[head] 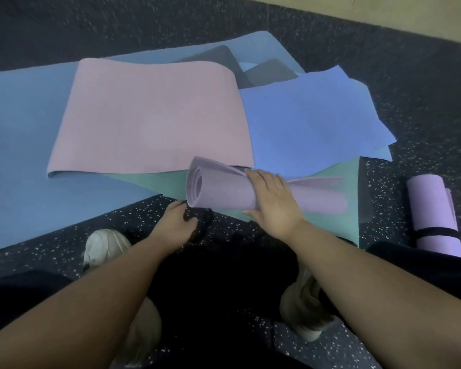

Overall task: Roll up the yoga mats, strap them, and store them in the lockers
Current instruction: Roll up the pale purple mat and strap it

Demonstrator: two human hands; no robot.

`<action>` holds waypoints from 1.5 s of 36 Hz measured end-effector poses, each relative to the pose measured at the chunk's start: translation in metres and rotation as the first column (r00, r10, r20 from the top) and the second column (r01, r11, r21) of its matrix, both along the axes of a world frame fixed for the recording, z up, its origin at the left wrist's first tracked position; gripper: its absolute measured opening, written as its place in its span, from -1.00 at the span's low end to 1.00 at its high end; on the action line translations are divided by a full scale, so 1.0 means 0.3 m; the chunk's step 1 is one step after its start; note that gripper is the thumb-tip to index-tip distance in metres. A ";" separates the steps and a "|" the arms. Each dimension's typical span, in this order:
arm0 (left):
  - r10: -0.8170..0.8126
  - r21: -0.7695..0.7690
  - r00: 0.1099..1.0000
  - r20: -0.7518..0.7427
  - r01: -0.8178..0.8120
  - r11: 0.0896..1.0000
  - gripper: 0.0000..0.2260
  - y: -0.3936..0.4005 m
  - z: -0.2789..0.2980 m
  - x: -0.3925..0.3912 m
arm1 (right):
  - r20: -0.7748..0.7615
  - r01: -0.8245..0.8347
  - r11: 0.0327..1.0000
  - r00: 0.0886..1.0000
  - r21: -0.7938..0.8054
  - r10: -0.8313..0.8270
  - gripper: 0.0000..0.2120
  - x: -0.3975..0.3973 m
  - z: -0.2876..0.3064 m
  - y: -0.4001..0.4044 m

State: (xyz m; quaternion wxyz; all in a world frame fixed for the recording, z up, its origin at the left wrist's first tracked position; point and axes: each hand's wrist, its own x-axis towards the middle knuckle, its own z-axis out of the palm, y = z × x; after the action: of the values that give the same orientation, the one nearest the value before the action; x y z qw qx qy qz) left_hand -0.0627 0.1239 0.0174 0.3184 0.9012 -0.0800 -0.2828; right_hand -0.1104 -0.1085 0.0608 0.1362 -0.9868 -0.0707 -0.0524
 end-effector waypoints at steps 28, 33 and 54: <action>0.375 -0.484 0.811 0.449 -0.132 0.865 -0.44 0.171 0.629 -0.155 | -0.265 0.119 0.857 0.964 0.502 0.022 -0.22 -0.033 0.324 0.413; 0.308 -0.422 0.826 0.472 -0.095 0.902 -0.44 0.177 0.663 -0.150 | -0.236 0.085 0.806 0.969 0.586 0.069 -0.14 -0.043 0.344 0.422; -0.021 -0.253 0.927 0.374 0.124 0.960 -0.40 -0.021 0.729 -0.074 | -0.053 0.061 0.658 0.998 0.751 -0.032 -0.08 -0.052 0.464 0.253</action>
State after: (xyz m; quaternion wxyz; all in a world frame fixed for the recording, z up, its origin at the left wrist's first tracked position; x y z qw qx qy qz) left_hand -0.0849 0.1176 0.2362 0.4077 0.8822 -0.2098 -0.1071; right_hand -0.1259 -0.0325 0.2001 0.5314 -0.8447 -0.0152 -0.0629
